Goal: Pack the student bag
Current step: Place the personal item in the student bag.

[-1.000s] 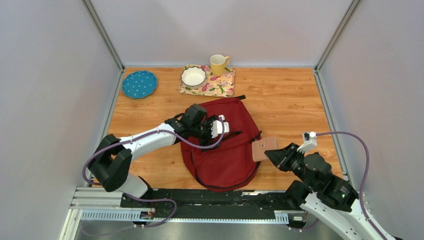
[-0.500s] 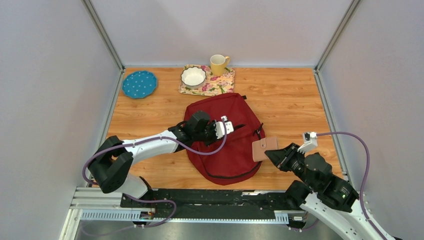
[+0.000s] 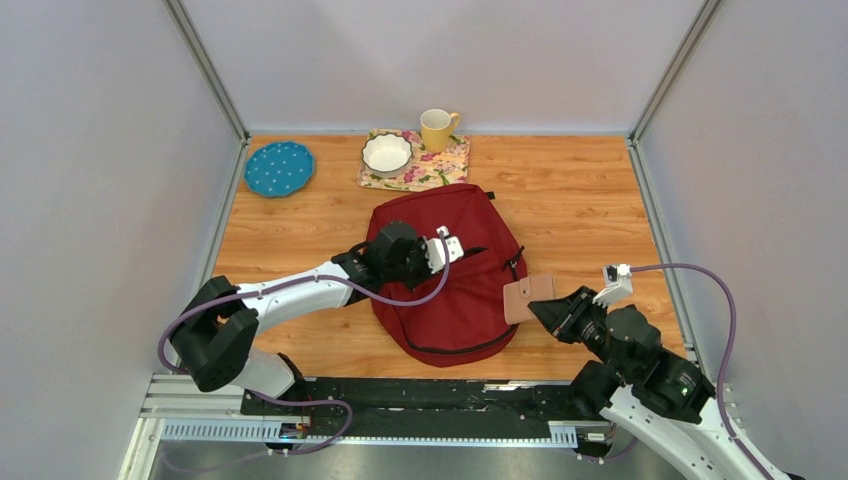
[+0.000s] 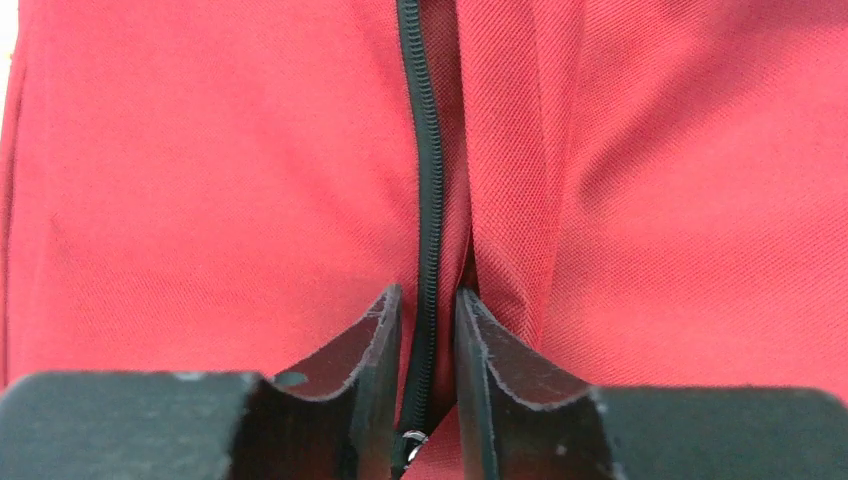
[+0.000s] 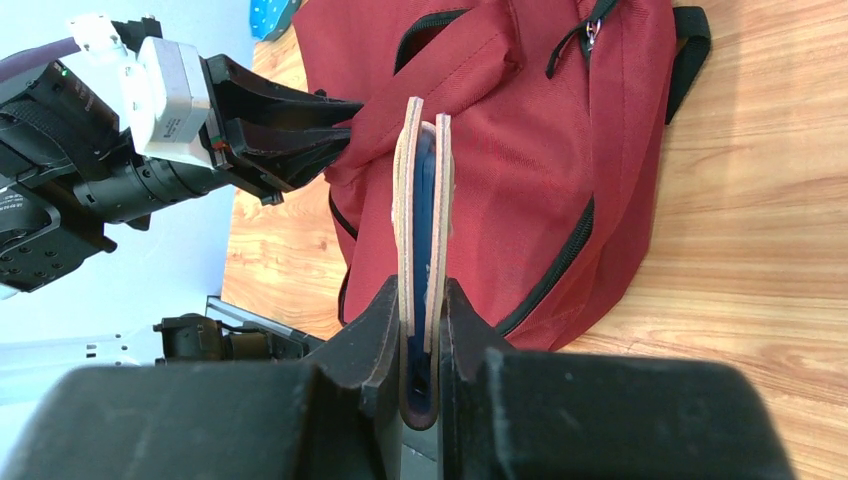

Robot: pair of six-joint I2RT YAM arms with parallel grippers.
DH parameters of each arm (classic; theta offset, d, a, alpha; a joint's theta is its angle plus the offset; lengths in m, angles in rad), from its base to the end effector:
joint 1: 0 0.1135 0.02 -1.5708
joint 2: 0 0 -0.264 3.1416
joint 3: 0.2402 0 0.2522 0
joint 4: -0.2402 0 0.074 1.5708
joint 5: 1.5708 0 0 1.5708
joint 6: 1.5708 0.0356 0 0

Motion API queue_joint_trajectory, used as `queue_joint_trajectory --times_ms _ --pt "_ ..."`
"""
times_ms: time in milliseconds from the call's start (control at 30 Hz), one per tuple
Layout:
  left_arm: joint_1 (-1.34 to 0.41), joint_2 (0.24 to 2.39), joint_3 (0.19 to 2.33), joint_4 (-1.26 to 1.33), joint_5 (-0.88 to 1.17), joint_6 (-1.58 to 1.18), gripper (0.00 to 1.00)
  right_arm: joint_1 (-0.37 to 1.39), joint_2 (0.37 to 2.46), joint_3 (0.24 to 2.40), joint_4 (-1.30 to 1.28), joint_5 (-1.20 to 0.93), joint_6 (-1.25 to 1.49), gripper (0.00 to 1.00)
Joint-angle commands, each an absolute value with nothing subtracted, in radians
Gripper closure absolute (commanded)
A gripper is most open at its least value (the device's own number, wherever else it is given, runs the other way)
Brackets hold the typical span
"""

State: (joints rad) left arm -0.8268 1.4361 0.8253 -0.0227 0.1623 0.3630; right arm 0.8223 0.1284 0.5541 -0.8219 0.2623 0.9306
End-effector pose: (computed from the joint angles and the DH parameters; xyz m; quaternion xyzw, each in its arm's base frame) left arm 0.2041 -0.2302 0.2192 0.5287 0.7160 -0.1739 0.4215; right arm 0.0452 0.0351 0.2613 0.1170 0.8202 0.3525 0.4352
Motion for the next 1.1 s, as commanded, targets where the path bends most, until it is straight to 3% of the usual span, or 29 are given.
queue_joint_trajectory --times_ms 0,67,133,433,667,867,1067 --pt "-0.813 1.414 0.85 -0.022 0.094 0.36 0.62 0.824 0.127 0.557 -0.765 0.262 0.942 1.0" --pt "-0.813 1.419 0.847 -0.014 0.083 0.357 0.55 0.825 0.126 0.557 -0.765 0.262 0.943 1.0" --pt "-0.813 1.428 0.847 -0.008 0.071 0.345 0.54 0.825 0.124 0.555 -0.767 0.262 0.943 1.0" --pt "-0.813 1.42 0.847 0.063 0.026 0.308 0.63 0.825 0.118 0.554 -0.77 0.264 0.943 1.0" --pt "-0.815 1.394 0.847 0.087 0.029 0.282 0.44 0.825 0.118 0.555 -0.773 0.267 0.943 1.0" --pt "-0.813 1.396 0.848 0.094 0.012 0.278 0.44 0.824 0.118 0.551 -0.769 0.265 0.945 1.0" --pt "-0.815 1.39 0.85 0.087 0.146 0.256 0.4 0.825 0.118 0.549 -0.769 0.267 0.945 1.0"
